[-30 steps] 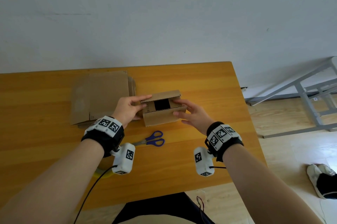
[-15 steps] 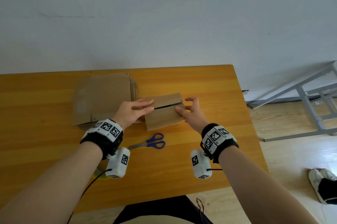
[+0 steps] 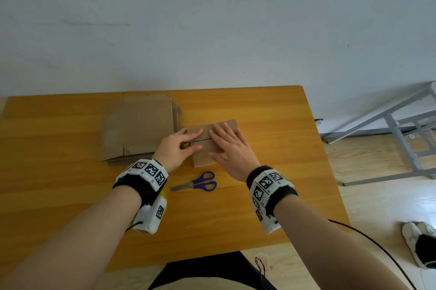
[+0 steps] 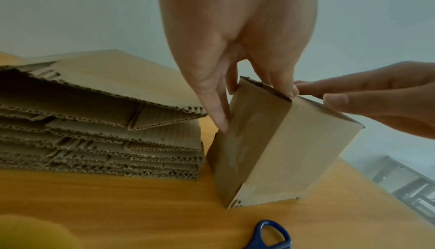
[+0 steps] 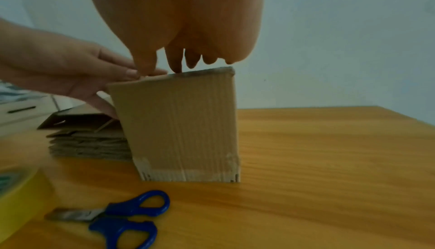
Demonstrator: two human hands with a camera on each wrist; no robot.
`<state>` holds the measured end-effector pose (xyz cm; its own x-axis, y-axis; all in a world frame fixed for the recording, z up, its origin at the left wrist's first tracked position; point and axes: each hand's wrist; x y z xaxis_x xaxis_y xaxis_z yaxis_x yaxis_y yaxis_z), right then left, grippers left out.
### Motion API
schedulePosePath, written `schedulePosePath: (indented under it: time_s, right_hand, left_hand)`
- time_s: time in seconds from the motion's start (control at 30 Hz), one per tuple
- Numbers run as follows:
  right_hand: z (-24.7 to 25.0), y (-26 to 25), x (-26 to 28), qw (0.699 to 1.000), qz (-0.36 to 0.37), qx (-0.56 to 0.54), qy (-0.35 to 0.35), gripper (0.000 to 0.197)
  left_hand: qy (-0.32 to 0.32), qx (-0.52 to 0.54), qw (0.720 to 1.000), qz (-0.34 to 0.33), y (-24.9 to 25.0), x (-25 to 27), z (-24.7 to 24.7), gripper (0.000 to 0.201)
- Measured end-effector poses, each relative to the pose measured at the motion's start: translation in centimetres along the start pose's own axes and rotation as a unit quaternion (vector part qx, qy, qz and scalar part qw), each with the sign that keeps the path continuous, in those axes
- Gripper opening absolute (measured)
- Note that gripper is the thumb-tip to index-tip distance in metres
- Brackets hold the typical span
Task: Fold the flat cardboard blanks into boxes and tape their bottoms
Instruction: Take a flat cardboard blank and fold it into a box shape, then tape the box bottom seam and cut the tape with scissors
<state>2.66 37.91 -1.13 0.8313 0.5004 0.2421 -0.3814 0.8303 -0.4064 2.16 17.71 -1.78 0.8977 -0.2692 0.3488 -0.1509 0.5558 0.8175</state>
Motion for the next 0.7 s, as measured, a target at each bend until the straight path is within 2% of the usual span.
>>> schedulePosePath:
  time_s: [0.07,0.17,0.3,0.4,0.5,0.57,0.7]
  right_hand:
    - [-0.4,-0.1,0.1,0.999,0.025,0.025,-0.014,0.066]
    - [-0.8,0.1,-0.1,0.997,0.045,0.055,-0.016,0.063]
    - [-1.0,0.1,-0.2,0.996,0.041,0.081,-0.024,0.061]
    - [-1.0,0.1,-0.2,0.996,0.030,0.081,-0.027,0.060]
    - [-1.1,0.0,-0.3,0.996,0.025,0.078,-0.030,0.059]
    - [-1.2,0.1,-0.3,0.997,0.026,0.073,-0.029,0.058]
    - [-1.2,0.1,-0.2,0.998,0.032,0.048,-0.022,0.057]
  left_hand:
    - [0.001,-0.014,1.000,0.003,-0.1,0.0,-0.1,0.046]
    - [0.008,-0.033,0.999,-0.004,0.1,0.2,-0.1,0.047]
    - [0.032,-0.025,0.999,-0.016,-0.2,1.5,0.0,0.054]
    - [0.052,-0.025,0.998,0.011,-1.0,3.2,-0.1,0.059]
    - [0.055,-0.041,0.995,0.066,-2.3,5.3,-0.1,0.048]
    - [0.042,-0.078,0.993,0.080,-3.6,6.7,-0.4,0.034]
    - [-0.025,-0.144,0.983,0.113,-6.6,9.3,-1.2,0.018]
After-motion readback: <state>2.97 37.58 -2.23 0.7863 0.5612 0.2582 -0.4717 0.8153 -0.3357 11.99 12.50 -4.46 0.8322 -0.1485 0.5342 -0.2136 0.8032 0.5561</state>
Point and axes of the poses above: each hand's wrist, its own x-axis away from the middle knuckle, its own z-axis out of the back of the hand, y = z × x, and after that the axes turned 6 degrees about -y, right-handed
